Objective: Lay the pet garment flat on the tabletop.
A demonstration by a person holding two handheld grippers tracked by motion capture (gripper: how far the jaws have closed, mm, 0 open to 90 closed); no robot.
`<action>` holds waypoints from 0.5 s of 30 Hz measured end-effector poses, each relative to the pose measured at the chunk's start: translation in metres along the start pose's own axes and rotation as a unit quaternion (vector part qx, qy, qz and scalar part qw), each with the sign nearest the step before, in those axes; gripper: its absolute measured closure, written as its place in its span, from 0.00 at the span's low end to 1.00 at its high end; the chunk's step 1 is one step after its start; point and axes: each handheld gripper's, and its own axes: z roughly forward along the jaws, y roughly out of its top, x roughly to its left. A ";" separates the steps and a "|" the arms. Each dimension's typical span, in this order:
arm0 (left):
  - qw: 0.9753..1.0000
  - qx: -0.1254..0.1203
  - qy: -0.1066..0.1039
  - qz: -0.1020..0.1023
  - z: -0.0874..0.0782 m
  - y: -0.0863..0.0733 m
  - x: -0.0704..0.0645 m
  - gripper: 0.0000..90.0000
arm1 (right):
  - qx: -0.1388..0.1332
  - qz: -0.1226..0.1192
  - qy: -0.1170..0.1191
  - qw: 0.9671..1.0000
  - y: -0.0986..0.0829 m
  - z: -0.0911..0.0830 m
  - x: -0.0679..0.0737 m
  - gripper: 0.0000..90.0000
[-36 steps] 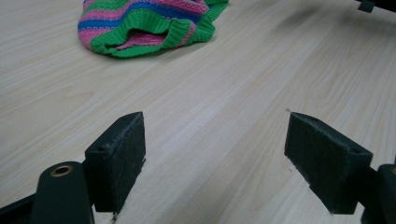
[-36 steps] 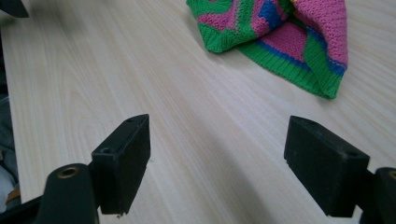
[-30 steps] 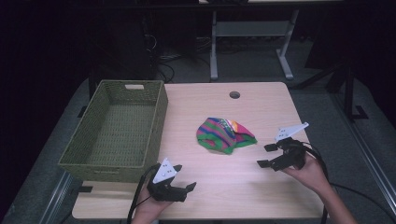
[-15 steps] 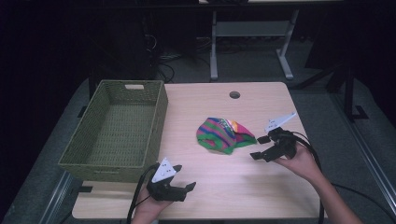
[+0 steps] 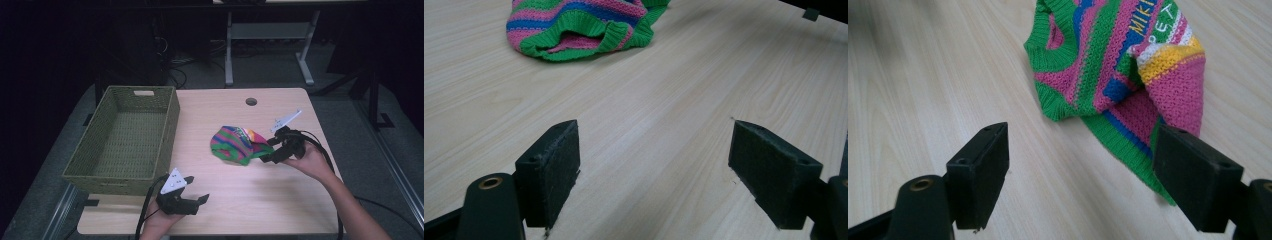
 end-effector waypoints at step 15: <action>1.000 0.006 0.005 0.010 0.001 0.000 -0.001 0.22 | 0.024 -0.016 -0.004 1.000 0.025 0.015 0.001 0.25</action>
